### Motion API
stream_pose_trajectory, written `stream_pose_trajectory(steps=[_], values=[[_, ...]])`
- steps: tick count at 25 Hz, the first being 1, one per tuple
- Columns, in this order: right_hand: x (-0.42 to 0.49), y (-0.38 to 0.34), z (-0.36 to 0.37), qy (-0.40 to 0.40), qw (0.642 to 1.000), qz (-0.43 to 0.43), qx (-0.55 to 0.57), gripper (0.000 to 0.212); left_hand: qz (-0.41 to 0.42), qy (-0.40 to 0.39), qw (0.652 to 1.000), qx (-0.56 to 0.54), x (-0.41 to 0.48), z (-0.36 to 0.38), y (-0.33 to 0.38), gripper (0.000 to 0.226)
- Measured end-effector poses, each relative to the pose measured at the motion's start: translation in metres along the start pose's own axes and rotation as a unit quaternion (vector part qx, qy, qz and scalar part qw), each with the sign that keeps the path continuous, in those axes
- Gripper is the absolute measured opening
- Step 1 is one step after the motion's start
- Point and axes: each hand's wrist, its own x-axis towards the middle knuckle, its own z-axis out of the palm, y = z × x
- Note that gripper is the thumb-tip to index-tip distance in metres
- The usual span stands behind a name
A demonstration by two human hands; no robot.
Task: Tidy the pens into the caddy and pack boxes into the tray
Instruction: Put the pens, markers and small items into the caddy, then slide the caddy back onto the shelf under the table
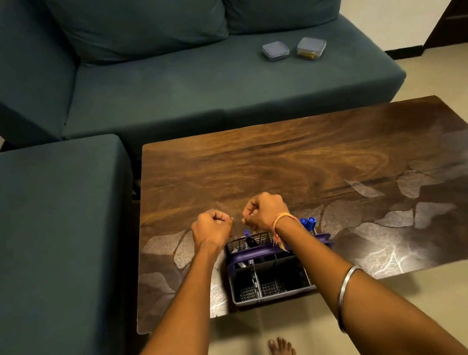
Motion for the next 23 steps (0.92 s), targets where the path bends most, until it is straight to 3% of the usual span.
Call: stream_pose_trajectory(steps=[14, 18, 21, 23], values=[[-0.072, 0.026, -0.077, 0.067, 0.993, -0.023, 0.094, 0.023, 0.031, 0.033, 0.990, -0.131, -0.080, 0.009, 0.054, 0.026], [-0.096, 0.051, -0.081, 0.081, 0.991, -0.034, 0.098, 0.004, 0.022, 0.049, 0.987, -0.153, -0.115, 0.015, 0.043, 0.027], [-0.114, 0.072, -0.080, 0.082, 0.987, -0.009, 0.135, 0.022, 0.008, 0.057, 0.983, -0.173, -0.138, 0.014, 0.032, 0.025], [-0.118, 0.086, -0.076, 0.090, 0.983, 0.015, 0.161, 0.021, -0.005, 0.076, 0.980, -0.183, -0.148, 0.012, 0.025, 0.018]])
